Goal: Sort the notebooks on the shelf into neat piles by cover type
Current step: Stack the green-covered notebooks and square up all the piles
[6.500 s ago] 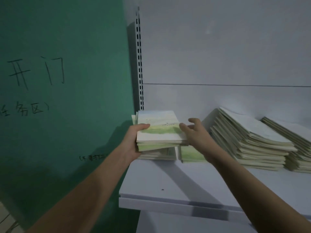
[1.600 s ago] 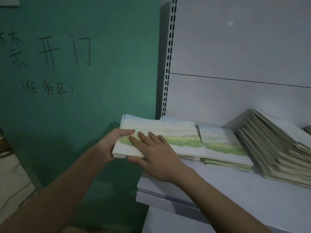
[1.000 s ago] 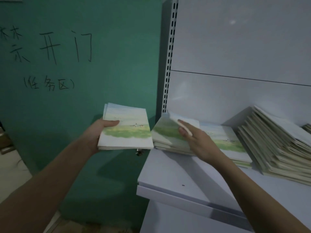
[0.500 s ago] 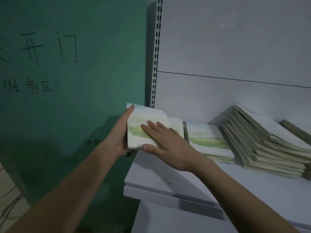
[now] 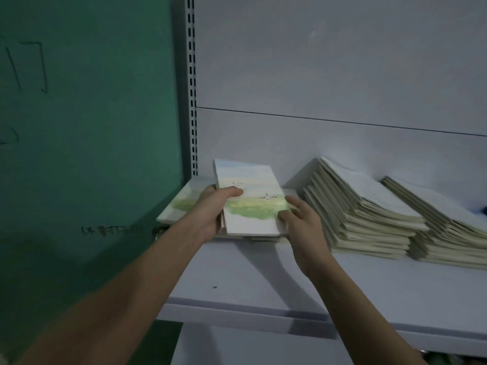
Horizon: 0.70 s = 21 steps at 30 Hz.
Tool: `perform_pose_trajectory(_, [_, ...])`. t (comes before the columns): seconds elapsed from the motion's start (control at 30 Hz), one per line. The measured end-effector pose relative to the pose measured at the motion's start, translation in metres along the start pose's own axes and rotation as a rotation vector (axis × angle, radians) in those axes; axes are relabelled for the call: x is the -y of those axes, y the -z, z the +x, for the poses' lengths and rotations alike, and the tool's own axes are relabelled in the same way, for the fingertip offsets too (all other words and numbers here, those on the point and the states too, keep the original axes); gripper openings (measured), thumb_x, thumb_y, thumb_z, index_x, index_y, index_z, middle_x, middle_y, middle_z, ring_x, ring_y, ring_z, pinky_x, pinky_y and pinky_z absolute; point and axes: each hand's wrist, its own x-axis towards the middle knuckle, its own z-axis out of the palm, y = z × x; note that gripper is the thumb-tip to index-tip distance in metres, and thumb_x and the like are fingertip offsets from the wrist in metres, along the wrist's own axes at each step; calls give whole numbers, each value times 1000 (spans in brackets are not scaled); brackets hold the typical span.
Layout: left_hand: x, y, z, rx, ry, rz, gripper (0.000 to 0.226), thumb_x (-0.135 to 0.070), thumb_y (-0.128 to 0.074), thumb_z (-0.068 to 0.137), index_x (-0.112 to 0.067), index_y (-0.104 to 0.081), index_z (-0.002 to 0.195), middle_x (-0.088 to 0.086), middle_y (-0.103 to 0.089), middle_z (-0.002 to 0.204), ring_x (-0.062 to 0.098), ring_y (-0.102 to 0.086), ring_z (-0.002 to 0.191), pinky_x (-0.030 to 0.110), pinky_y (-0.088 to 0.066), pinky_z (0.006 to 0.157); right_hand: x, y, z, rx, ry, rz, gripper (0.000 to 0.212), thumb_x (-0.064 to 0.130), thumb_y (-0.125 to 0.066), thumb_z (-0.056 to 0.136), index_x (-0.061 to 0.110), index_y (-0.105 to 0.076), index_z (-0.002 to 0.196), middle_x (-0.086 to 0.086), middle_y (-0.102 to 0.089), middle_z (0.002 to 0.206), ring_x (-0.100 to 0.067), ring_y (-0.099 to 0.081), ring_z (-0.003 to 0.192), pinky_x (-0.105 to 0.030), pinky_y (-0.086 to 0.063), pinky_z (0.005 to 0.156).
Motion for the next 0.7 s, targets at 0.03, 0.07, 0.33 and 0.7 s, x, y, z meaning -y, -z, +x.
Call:
perform_pose_trajectory(0.03, [0,-8,6,2,-26,31,33,-8,-64,89,-5,-58,121,14,-72,107,29,-72,90,37,-60,67,0,6,4,-48,25,-5,33,1,-50,89,22,-58,112,3,-70,103,-11,-68,92,-24,-56,75])
perform_pose_trajectory(0.07, [-1,-16,12,14,-57,71,32,-7,-63,88,-4,-58,120,14,-71,110,28,-71,93,38,-60,72,2,10,7,-90,58,-9,36,-1,-49,89,25,-56,112,8,-68,100,-7,-66,89,-17,-53,70])
perform_pose_trajectory(0.33, [38,-62,35,-59,-552,935,53,-28,-54,96,-23,-37,147,-2,-14,160,16,-23,144,25,-22,111,-19,24,34,-218,134,-362,40,16,-45,88,11,-56,125,-2,-66,112,-21,-60,99,-29,-48,81])
perform_pose_trajectory(0.7, [89,-56,22,-64,-926,1483,43,-41,-44,86,-22,-66,117,0,-60,128,23,-52,122,44,-43,100,-39,34,49,-213,258,-716,43,21,-46,95,16,-49,137,-6,-60,130,-26,-53,120,-35,-41,94])
